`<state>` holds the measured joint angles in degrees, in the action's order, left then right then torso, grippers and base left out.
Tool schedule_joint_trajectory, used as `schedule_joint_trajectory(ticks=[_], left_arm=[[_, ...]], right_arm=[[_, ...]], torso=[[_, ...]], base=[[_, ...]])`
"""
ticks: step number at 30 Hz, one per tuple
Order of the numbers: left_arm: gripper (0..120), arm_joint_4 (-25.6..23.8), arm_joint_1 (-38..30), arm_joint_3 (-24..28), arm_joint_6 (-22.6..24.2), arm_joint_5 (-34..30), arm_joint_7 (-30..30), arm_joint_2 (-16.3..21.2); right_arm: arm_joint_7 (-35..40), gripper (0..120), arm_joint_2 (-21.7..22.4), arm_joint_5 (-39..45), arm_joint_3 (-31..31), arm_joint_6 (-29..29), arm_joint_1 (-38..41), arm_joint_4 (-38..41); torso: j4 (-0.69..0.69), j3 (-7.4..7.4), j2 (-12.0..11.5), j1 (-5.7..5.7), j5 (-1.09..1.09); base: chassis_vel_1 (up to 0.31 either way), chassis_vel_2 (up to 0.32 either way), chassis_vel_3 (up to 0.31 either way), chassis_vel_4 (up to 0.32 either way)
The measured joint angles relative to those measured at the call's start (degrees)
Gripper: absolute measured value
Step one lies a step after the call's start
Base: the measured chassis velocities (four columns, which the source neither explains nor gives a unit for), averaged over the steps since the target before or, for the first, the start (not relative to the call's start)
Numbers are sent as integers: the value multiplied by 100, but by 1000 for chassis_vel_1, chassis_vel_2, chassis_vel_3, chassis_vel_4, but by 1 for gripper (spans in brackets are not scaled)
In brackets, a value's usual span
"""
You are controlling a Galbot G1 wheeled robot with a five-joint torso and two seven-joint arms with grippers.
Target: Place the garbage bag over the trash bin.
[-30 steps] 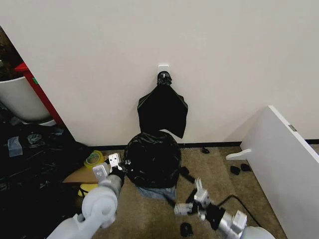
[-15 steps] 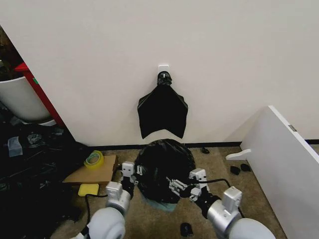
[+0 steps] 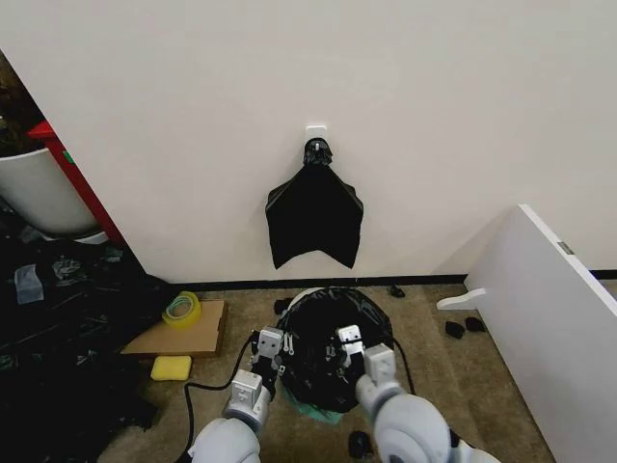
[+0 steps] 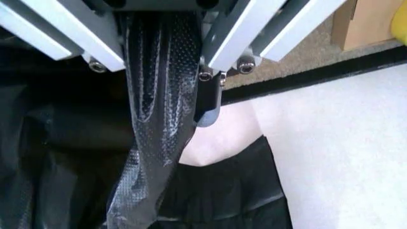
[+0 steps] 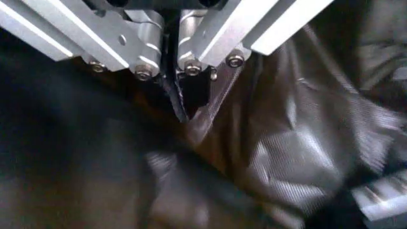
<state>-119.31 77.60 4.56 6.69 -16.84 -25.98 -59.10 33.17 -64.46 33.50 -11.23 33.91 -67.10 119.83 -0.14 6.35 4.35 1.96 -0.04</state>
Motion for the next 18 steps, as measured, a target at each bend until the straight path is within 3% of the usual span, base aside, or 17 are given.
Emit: schedule_joint_trajectory(ticks=[18], left_arm=[[1,-335,367,-86,-11,100,106,86]], right_arm=[[-93,0,-553,-607,-428,-79,662,-1430]], torso=[[0,0,0,0,-1]], base=[[0,0,0,0]])
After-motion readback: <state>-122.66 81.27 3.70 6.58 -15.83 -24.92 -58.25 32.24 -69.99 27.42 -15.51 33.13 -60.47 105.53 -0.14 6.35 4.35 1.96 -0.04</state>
